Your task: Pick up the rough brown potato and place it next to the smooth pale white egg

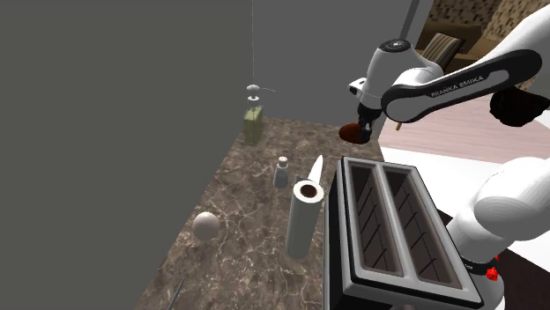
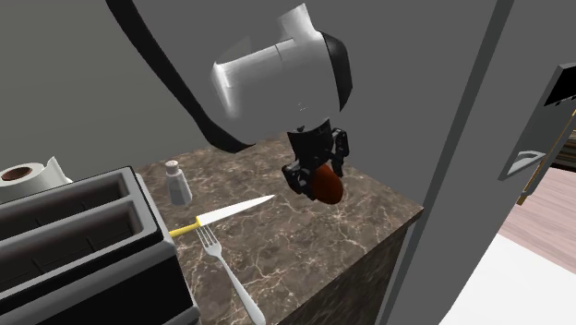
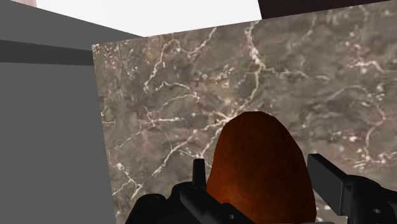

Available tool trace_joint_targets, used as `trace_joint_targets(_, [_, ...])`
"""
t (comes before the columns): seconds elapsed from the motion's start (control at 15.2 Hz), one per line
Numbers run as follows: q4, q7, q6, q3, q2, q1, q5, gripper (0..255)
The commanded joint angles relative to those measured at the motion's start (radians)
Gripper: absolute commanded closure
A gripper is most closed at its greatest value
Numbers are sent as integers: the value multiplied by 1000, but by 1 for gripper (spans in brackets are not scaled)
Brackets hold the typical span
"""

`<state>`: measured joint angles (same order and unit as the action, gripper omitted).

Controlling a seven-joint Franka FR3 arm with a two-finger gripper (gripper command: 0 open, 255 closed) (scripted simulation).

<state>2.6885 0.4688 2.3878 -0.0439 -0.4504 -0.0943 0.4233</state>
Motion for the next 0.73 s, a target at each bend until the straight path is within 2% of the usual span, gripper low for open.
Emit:
trace_joint_targets(0.0, [-14, 14, -32, -1, -18, 5, -12, 255])
trace_joint_targets(0.66, [-100, 67, -182, -1, -87, 25, -55, 255])
